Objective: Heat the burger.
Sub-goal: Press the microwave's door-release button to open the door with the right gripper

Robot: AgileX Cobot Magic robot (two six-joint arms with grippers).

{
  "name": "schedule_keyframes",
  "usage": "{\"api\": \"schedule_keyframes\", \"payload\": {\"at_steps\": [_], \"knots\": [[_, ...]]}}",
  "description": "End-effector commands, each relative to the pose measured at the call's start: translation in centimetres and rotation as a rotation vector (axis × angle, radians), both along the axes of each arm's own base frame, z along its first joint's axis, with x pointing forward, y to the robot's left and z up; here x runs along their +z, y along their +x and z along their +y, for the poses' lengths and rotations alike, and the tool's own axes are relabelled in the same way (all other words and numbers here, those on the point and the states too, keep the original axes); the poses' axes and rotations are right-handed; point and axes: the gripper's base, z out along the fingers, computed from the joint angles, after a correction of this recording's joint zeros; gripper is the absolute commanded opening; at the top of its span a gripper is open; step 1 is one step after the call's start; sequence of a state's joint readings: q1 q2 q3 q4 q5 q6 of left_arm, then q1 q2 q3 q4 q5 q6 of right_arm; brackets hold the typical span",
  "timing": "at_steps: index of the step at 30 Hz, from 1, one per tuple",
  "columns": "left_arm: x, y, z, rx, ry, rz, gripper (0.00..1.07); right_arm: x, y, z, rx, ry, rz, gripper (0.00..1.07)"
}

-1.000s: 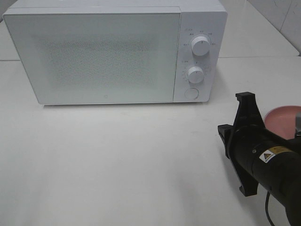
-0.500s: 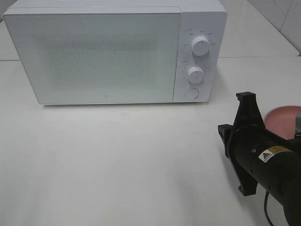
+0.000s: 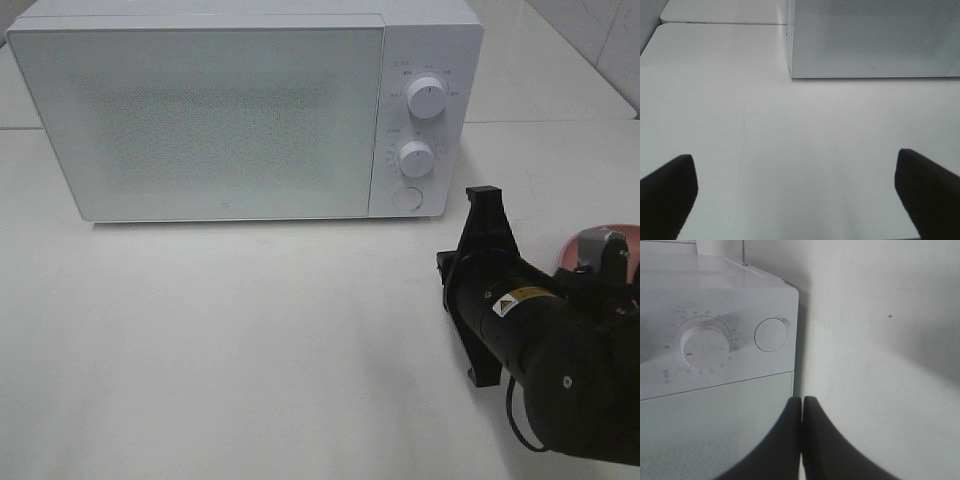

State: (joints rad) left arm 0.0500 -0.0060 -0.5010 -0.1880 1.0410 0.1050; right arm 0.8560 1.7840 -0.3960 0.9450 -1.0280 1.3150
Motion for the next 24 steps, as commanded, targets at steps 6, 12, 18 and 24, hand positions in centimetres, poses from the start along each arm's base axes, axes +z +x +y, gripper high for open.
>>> {"api": "schedule_keyframes", "payload": {"at_steps": [6, 12, 18, 24], "knots": [[0.0, -0.2, 0.0, -0.001, -0.007, -0.018, 1.00, 0.1, 3.5, 0.8, 0.022, 0.015, -0.037, 0.00], [0.0, -0.2, 0.0, -0.001, -0.007, -0.018, 1.00, -0.4, 4.8, 1.0, 0.006, 0.053, -0.036, 0.00], [0.0, -0.2, 0.0, -0.001, -0.007, -0.018, 1.00, -1.0, 6.4, 1.1, -0.005, 0.095, -0.034, 0.00], [0.0, -0.2, 0.0, -0.001, -0.007, -0.018, 1.00, -1.8, 8.2, 1.4, -0.018, 0.122, -0.040, 0.00]]}}
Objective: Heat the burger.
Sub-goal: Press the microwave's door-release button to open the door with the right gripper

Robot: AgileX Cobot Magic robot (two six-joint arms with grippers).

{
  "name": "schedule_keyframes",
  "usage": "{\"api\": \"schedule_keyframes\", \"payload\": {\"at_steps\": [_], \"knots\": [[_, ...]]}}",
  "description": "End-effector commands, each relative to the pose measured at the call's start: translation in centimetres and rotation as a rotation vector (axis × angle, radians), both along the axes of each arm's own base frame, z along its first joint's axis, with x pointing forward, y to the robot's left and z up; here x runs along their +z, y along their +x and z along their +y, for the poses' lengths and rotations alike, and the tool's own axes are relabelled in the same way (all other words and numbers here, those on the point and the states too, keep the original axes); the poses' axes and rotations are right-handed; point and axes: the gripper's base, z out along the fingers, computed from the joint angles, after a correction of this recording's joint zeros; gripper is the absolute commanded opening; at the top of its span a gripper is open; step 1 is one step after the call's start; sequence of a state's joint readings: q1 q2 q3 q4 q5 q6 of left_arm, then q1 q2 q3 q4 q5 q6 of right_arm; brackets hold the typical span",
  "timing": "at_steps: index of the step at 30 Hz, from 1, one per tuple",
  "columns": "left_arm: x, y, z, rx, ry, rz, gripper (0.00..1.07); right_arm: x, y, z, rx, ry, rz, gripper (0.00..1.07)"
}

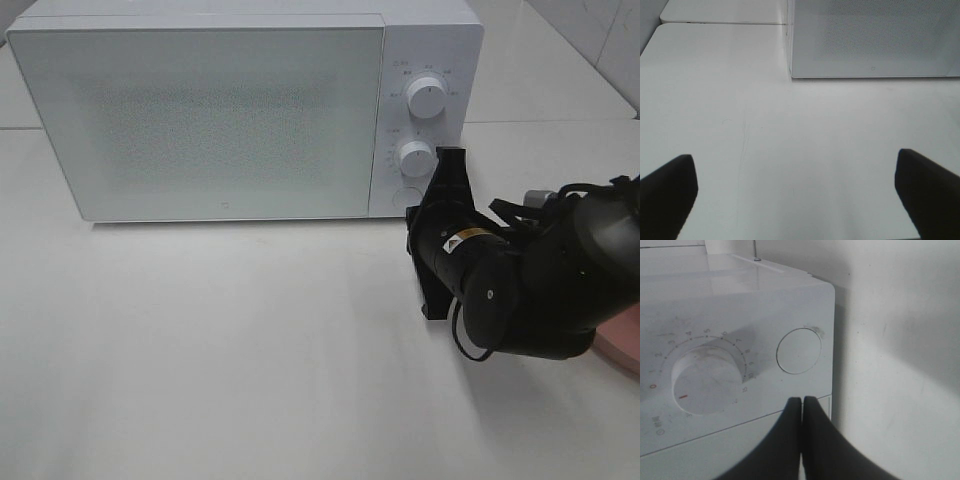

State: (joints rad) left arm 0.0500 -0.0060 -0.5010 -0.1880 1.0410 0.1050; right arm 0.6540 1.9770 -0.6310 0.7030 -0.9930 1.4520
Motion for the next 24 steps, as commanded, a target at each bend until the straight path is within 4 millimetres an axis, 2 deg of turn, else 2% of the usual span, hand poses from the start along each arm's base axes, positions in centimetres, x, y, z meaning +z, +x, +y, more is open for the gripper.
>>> {"api": "schedule_keyframes", "payload": {"at_steps": [1, 8, 24], "knots": [[0.0, -0.2, 0.0, -0.001, -0.007, -0.018, 1.00, -0.1, 0.7, 0.3, 0.005, 0.019, -0.003, 0.00], [0.0, -0.2, 0.0, -0.001, -0.007, -0.018, 1.00, -0.8, 2.7, 0.1, -0.021, 0.033, -0.012, 0.00], [0.0, -0.2, 0.0, -0.001, -0.007, -0.018, 1.00, -2.2, 5.2, 0.2, -0.056, 0.030, -0.008, 0.00]]}}
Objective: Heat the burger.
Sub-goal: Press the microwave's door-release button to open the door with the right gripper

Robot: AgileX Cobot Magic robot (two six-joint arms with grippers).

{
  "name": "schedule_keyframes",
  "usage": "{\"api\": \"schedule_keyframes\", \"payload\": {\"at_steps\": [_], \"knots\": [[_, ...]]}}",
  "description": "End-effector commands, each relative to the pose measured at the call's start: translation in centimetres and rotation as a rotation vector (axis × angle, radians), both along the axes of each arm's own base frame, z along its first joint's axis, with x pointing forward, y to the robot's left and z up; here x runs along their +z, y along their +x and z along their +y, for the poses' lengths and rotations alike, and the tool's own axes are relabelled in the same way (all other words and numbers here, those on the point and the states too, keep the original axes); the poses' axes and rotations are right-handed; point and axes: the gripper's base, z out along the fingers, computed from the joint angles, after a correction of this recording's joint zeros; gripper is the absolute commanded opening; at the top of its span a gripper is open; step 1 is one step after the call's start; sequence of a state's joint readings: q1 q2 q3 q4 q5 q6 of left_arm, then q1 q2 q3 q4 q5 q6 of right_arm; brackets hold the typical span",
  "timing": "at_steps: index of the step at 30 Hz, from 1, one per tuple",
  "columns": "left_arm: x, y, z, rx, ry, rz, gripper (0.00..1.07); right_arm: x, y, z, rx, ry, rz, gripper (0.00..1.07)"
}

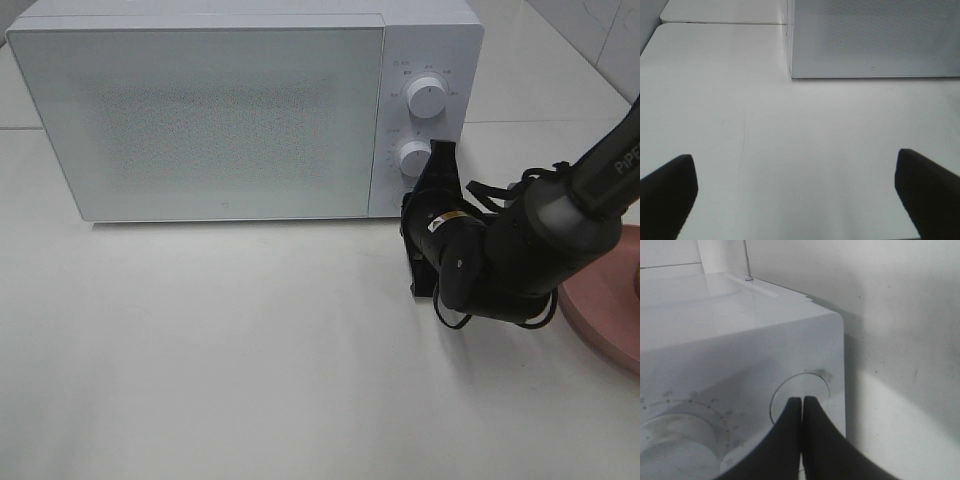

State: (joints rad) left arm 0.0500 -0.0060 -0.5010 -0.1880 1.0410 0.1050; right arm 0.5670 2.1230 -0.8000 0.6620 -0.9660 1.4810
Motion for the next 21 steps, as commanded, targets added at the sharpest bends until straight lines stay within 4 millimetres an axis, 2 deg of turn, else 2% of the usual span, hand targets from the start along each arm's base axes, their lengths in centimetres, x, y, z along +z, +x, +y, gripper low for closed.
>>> {"api": "schedule_keyframes", "payload": {"at_steps": [1, 7, 15, 21], "knots": [[0.0, -0.2, 0.0, -0.001, -0.007, -0.018, 1.00, -0.2, 0.7, 0.3, -0.001, -0.002, -0.009, 0.00], [0.0, -0.2, 0.0, -0.001, -0.007, -0.018, 1.00, -0.9, 1.3, 0.3, -0.035, -0.002, -0.003, 0.00], [0.0, -0.2, 0.0, -0.001, -0.007, -0.018, 1.00, -0.6, 1.8, -0.5, -0.053, -0.030, -0.036, 0.00], [0.0, -0.2, 0.0, -0.001, -0.007, -0.018, 1.00, -0.4, 2.0, -0.5, -0.061, -0.026, -0.047, 0.00]]}}
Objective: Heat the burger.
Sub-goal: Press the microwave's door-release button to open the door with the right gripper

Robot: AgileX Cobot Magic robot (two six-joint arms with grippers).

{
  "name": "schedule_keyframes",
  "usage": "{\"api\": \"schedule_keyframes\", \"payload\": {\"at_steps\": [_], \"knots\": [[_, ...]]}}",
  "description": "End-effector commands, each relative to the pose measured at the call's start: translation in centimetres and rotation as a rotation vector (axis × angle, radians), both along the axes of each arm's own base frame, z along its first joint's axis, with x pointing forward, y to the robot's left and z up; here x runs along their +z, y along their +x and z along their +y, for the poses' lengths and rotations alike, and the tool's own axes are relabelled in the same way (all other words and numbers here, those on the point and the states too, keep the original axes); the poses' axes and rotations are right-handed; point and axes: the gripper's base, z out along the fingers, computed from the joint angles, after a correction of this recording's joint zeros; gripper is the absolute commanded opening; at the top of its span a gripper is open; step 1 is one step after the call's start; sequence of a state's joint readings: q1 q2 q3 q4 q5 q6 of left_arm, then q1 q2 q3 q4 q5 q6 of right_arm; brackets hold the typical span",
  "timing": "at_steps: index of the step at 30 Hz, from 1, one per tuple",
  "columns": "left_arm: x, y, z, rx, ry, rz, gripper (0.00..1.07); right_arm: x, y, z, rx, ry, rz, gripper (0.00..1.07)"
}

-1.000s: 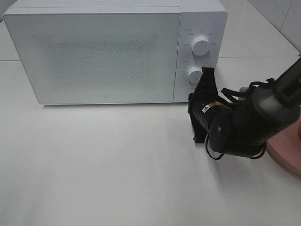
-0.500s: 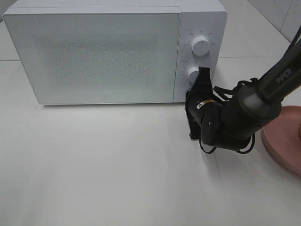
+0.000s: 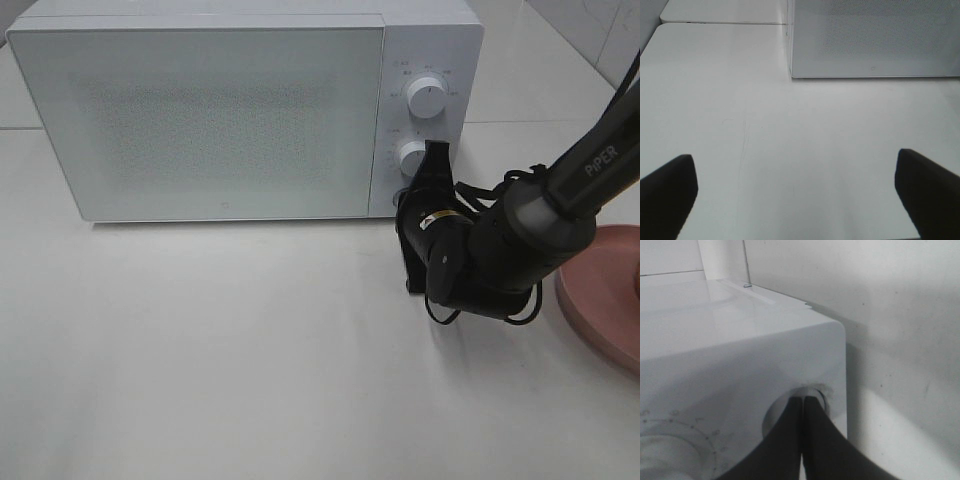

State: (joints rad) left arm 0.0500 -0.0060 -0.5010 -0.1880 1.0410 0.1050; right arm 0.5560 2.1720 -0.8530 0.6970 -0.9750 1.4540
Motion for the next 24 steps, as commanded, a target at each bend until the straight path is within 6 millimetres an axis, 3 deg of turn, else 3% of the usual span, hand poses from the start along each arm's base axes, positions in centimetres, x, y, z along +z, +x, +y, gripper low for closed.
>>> {"api": "schedule_keyframes", "payload": {"at_steps": [1, 13, 24], "knots": [[0.0, -0.2, 0.0, -0.001, -0.007, -0.018, 1.00, 0.5, 1.1, -0.3, -0.021, -0.022, -0.052, 0.00], [0.0, -0.2, 0.0, -0.001, -0.007, -0.018, 1.00, 0.9, 4.2, 0.3, -0.049, -0.007, -0.137, 0.00], [0.0, -0.2, 0.0, -0.001, -0.007, -0.018, 1.00, 1.0, 4.3, 0.3, -0.049, -0.012, -0.138, 0.00]]}}
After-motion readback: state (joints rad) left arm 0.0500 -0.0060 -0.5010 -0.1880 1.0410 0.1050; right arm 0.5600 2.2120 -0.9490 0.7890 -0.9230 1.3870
